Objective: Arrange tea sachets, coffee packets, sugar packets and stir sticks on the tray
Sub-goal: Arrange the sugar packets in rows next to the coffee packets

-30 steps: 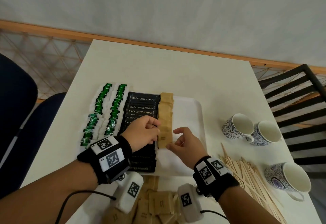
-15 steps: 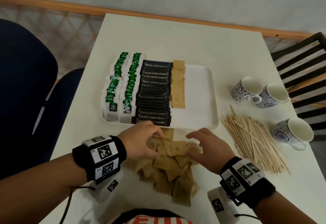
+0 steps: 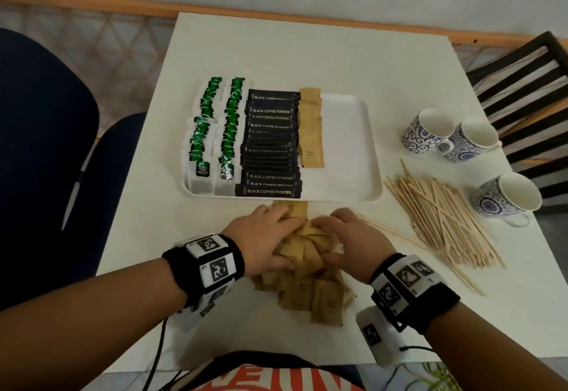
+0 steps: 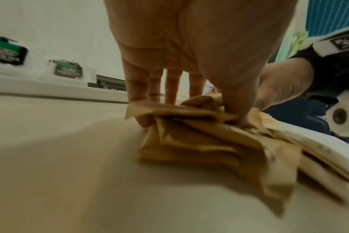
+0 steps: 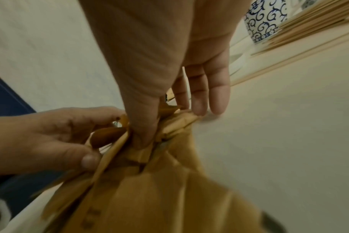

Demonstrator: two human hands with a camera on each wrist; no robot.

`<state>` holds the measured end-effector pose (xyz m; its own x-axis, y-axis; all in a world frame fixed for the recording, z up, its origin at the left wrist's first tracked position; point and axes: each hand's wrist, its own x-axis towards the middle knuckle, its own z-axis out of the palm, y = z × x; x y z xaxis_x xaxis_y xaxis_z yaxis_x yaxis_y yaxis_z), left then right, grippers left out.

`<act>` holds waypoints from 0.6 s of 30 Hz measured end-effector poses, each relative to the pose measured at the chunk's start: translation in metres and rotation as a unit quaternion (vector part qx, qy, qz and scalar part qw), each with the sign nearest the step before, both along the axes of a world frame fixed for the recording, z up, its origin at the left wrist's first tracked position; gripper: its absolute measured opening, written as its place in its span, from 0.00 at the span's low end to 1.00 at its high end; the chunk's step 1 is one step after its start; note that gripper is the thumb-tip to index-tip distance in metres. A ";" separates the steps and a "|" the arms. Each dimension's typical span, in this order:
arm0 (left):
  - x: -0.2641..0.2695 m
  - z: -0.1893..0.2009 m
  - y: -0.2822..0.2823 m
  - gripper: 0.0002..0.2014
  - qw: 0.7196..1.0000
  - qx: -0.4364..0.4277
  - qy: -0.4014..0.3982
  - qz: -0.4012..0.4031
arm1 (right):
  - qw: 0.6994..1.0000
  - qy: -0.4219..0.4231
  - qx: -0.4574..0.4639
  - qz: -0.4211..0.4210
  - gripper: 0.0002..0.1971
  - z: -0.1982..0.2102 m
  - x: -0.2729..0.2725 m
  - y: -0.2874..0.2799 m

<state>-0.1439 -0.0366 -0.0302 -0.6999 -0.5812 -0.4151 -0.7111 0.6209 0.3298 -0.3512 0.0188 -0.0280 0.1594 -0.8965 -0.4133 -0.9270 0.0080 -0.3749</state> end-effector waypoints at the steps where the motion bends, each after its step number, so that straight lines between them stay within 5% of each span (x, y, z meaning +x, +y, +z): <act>1: 0.000 0.001 -0.003 0.34 1.000 0.009 0.012 0.009 | 1.000 -0.011 -0.005 -0.010 0.26 -0.001 -0.001 -0.002; 5: 0.000 0.004 -0.012 0.18 0.996 0.029 0.077 0.039 | 0.998 -0.045 -0.025 -0.046 0.14 -0.003 -0.004 -0.007; 18: -0.009 -0.002 -0.004 0.17 0.984 0.072 0.088 0.134 | 0.995 -0.070 -0.043 -0.051 0.14 -0.002 0.006 -0.007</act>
<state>-0.1531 -0.0409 -0.0320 -0.5973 -0.6994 -0.3927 -0.7675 0.3563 0.5329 -0.3454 0.0120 -0.0300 0.1158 -0.9425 -0.3135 -0.8614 0.0619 -0.5041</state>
